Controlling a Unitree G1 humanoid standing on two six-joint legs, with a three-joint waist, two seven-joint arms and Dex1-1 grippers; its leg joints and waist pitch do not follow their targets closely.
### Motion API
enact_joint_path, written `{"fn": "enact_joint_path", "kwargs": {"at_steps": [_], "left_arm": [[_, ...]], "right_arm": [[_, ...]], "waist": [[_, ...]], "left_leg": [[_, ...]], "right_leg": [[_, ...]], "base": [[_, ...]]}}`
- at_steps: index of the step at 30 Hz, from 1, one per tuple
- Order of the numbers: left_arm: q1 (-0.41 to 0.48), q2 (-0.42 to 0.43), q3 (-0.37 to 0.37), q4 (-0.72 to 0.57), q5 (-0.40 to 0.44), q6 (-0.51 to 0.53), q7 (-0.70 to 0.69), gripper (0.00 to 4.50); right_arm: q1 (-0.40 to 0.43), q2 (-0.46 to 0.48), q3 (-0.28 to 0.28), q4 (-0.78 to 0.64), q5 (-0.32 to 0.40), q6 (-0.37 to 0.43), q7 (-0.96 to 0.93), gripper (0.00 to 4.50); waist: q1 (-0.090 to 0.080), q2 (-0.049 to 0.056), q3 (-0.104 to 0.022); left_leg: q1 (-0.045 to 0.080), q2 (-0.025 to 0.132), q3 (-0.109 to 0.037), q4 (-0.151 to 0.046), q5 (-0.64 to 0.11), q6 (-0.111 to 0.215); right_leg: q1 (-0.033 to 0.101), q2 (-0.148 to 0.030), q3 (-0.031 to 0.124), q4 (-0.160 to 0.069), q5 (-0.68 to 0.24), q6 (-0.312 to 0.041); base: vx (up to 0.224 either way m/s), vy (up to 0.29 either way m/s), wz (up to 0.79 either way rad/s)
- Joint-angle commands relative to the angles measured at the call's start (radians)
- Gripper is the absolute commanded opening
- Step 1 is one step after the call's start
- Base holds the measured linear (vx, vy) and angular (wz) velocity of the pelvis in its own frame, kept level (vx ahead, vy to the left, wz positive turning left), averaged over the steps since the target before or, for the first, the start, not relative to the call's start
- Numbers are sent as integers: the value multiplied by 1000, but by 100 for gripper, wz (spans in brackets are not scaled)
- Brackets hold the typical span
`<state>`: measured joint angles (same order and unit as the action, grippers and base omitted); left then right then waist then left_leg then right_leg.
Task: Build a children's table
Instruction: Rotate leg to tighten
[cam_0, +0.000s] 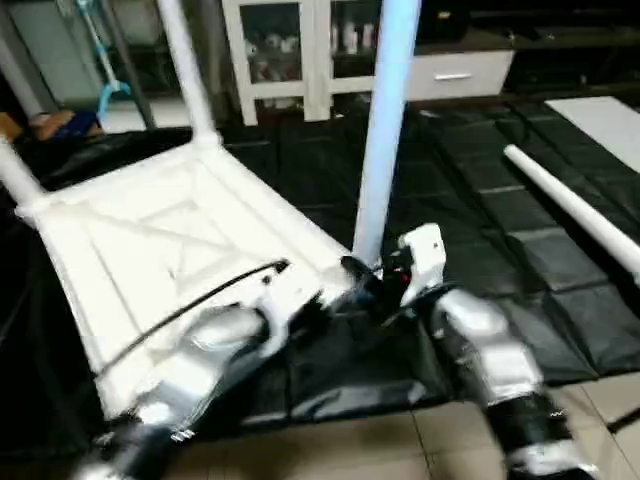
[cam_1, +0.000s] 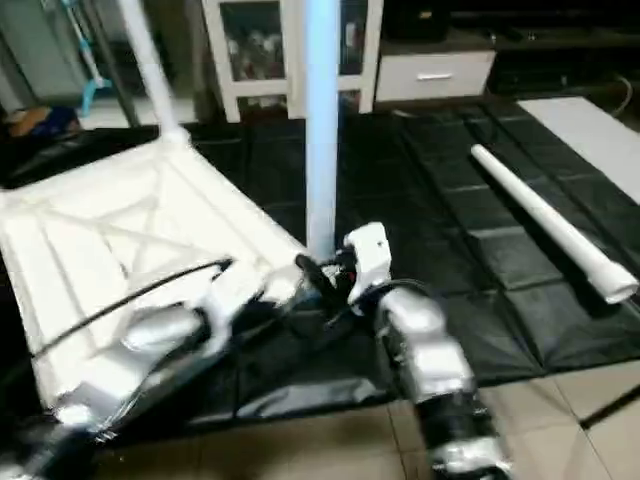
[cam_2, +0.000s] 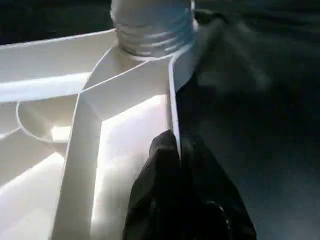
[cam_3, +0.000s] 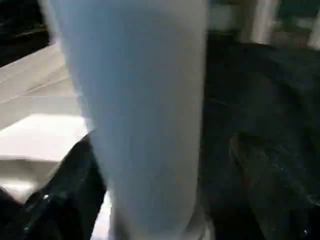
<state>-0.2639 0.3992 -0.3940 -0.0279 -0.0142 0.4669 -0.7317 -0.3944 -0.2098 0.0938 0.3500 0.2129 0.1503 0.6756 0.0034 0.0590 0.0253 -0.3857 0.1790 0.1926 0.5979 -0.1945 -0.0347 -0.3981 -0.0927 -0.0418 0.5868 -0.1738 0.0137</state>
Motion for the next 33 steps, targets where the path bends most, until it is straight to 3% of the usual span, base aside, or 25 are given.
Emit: {"fn": "enact_joint_path", "kwargs": {"at_steps": [1, 5, 8, 13, 15, 19, 26, 33], "left_arm": [[48, 39, -77, -46, -27, 32, -108, 0], [72, 70, -67, -91, -47, 39, -134, 0], [79, 89, -63, -101, -51, 33, -144, 0], [80, 92, -57, -110, -56, 41, -154, 0], [80, 91, -59, -114, -58, 46, -156, 0], [80, 93, -64, -119, -63, 51, -164, 0], [85, 99, -69, -127, -67, 56, -173, 0], [86, 97, -69, -122, -62, 65, -170, 0]], "right_arm": [[-4, -66, 31, -48, 10, 37, 120, 415], [19, -180, 68, -69, 13, 24, 301, 415], [41, -233, 92, -82, 15, 18, 383, 415], [69, -260, 119, -90, 33, 36, 456, 415], [69, -249, 124, -65, 19, 12, 441, 380], [57, -224, 106, -14, 10, -6, 422, 357], [56, -223, 100, 2, 18, -11, 431, 298], [51, -196, 83, 19, 14, -31, 393, 281]], "waist": [[3, 2, -49], [19, 4, -49], [25, -4, -49], [22, -10, -44], [23, -9, -44], [21, -8, -45], [23, -6, -48], [21, -9, -48]], "left_leg": [[25, 47, -19, -82, -252, 34], [26, 47, -17, -82, -238, 35], [27, 47, -16, -81, -239, 41], [25, 47, -16, -82, -280, 36], [27, 47, -17, -82, -287, 26], [27, 46, -18, -83, -293, 17], [25, 45, -17, -79, -246, 38], [24, 45, -17, -80, -260, 36]], "right_leg": [[28, -34, 25, -58, -143, -232], [34, -33, 25, -51, -105, -239], [37, -36, 27, -54, -107, -241], [34, -40, 30, -64, -212, -230], [31, -39, 30, -66, -235, -223], [29, -38, 30, -66, -241, -221], [34, -36, 28, -58, -161, -238], [35, -37, 28, -60, -190, -236]], "base": [[0, 0, 0], [0, 0, 0], [0, 0, 0], [0, 0, 0], [0, 0, 0], [0, 0, 0], [0, 0, 0], [0, 0, 0]]}}
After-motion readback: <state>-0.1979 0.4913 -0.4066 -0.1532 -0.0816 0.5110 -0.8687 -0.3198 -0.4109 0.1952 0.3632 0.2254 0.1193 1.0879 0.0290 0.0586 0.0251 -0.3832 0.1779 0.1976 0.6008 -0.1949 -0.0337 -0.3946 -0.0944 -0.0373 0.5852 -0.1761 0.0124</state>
